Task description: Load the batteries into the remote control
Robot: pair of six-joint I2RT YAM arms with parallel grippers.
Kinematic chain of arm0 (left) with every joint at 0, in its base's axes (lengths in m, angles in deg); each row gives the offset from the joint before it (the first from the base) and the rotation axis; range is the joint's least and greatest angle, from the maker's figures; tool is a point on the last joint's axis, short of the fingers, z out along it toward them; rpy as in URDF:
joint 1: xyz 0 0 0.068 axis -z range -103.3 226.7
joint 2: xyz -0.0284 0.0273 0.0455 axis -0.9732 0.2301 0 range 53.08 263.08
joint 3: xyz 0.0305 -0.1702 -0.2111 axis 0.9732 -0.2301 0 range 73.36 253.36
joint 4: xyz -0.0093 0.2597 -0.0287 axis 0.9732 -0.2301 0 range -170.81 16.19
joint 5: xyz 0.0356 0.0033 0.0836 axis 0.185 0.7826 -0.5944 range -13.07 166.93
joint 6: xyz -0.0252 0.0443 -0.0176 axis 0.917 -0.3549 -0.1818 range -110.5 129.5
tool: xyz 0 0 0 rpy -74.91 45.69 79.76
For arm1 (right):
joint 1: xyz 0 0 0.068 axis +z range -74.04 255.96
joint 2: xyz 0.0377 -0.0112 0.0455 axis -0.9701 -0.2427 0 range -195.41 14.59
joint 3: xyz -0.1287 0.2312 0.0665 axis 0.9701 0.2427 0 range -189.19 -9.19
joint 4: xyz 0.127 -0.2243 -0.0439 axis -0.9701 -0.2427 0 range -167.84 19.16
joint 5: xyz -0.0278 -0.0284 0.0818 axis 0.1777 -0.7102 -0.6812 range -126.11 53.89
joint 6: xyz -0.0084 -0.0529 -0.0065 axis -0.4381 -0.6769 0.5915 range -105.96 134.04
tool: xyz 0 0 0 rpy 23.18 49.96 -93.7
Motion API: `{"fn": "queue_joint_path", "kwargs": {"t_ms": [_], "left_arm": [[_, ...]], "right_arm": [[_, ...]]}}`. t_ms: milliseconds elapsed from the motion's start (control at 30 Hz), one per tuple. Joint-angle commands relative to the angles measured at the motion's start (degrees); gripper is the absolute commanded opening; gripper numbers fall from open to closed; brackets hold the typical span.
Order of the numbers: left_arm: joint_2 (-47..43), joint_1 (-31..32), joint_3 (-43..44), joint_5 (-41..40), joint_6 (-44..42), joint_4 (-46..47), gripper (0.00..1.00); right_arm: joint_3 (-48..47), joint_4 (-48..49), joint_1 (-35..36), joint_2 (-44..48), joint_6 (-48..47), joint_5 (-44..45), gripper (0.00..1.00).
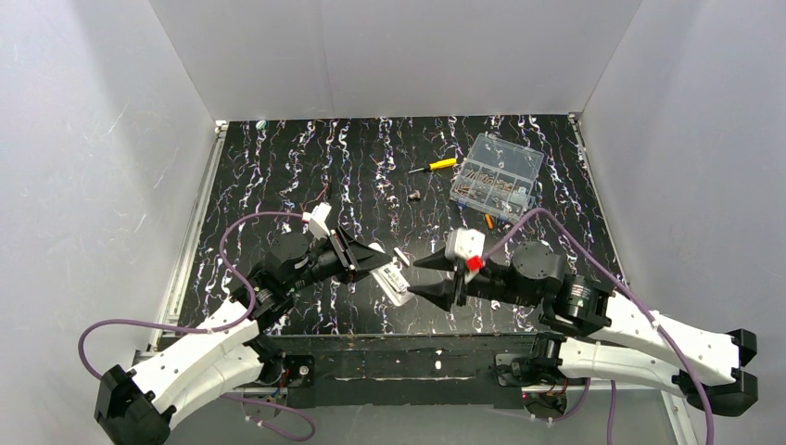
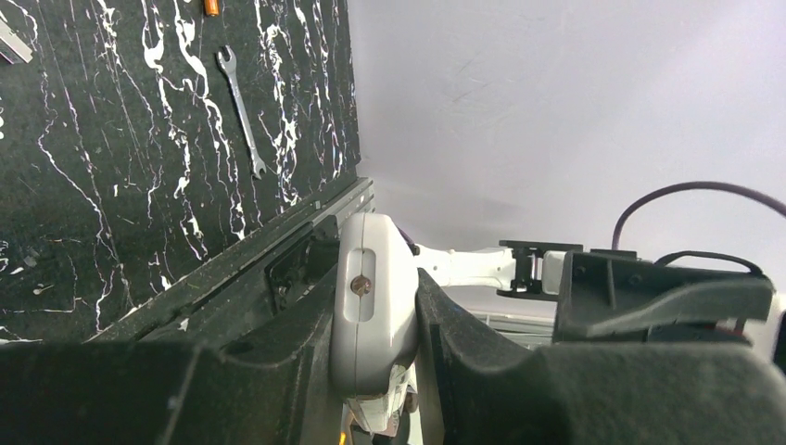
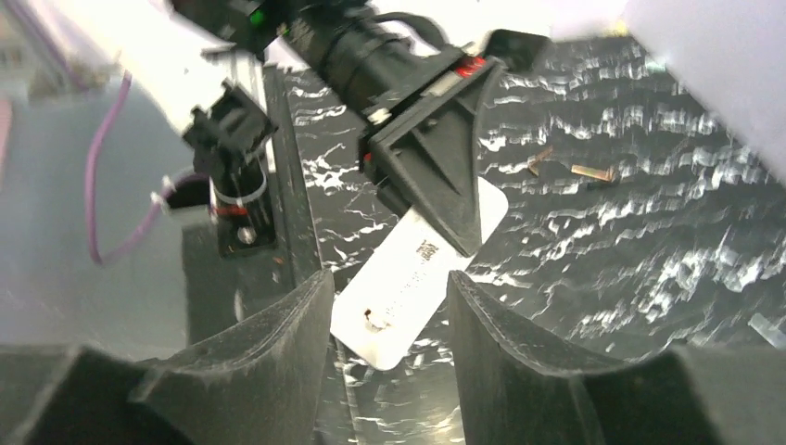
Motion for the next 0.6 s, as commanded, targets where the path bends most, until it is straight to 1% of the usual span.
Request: {"fn": "queue_joint_path", "kwargs": {"t_ms": [0,100,167,267,333,567], "left_arm": [[-1.6,0.2,0.4,-0.2,-0.8,2.7,0.0],[-1.4,0.2,0.5,-0.4,-0.8,2.6,0.0],[-1.2,0.2,0.6,-0.3,-0.8,2.5,0.0],[-1.0,0.2,0.8,-0.2,-0.7,2.5,0.0],[-0.8,0.2,1.0,-0.1,-0.7,2.5,0.0],[-0.8,0.2,1.2,-0.2,-0.8,2.4,0.0]], "right_arm": [[-8.3,-4.3,0.0,-2.3,26.9,16.6,0.58],[-18.8,-21.9,0.0,-8.6,36.5,21.8,0.66],[-23.5,-29.1,0.0,-12.6,39.5,21.4,0.7],[-25.3,-31.9,0.1,-15.3,42.4,19.2,0.77],[-25.9,-32.7,0.1,-16.1,43.4,17.3,0.8],[-28.2,-37.8,0.2,-20.0,43.5,15.8,0.83]]}}
